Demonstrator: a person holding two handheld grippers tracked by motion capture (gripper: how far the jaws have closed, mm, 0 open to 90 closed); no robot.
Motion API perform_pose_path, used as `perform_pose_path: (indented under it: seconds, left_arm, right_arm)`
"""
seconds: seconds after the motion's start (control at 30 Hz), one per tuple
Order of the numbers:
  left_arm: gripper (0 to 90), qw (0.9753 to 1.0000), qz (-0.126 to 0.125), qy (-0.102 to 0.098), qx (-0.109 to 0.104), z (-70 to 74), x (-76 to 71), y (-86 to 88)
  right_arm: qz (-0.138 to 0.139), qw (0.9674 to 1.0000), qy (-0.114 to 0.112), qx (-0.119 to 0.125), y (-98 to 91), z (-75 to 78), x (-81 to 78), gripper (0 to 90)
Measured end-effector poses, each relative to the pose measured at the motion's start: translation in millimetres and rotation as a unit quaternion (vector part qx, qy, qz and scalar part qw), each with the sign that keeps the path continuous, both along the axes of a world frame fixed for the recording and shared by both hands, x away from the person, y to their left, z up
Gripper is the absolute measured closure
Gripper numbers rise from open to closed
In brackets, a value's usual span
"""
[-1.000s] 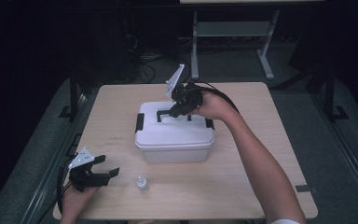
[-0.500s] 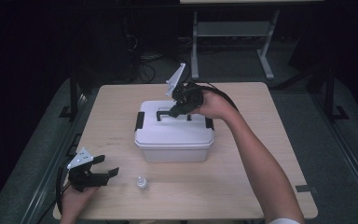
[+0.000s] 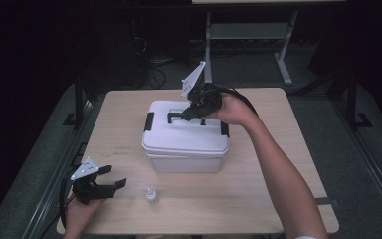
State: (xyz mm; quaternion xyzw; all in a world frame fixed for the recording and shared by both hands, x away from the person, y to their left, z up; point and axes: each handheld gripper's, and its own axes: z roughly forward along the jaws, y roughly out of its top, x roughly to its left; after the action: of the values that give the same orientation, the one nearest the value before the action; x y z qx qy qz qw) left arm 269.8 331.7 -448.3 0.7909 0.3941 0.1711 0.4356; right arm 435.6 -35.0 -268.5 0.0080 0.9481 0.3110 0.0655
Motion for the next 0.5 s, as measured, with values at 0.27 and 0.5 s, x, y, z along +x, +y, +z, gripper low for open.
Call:
perform_pose_path:
  seconds: [0.27,0.5]
  left_arm:
    - [17.7,0.9999,0.003,-0.009,-0.008,2.3,-0.6,2.4]
    - [17.7,1.0,0.0,-0.008,-0.005,1.9,-0.7,1.4]
  right_arm:
    - [-0.002,0.9999,-0.014,-0.001,-13.9,14.7,-12.3,84.1]
    - [-0.01,0.9996,-0.026,-0.008,-32.3,28.0,-25.2,84.0]
